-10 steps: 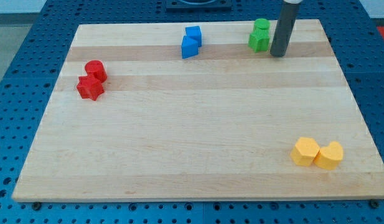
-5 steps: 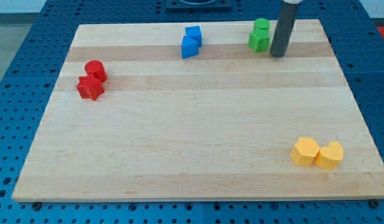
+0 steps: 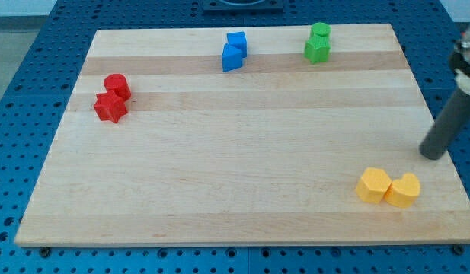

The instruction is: Move your arm to the bottom right corner

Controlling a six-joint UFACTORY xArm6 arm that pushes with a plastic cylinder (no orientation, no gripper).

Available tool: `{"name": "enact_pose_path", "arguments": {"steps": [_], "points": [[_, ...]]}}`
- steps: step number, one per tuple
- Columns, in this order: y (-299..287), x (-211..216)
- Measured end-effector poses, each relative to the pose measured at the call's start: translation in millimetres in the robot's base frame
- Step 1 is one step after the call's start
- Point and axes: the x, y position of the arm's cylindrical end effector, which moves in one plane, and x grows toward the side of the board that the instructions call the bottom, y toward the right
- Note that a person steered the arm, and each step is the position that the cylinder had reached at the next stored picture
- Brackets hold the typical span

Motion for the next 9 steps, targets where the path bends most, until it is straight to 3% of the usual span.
{"name": "enact_pose_path", "arguments": {"steps": [2, 3, 6, 9], "points": [[-17.5, 89.4], [-26.0, 100.9], [-59.8, 90.9], [-59.2, 26.7]]}}
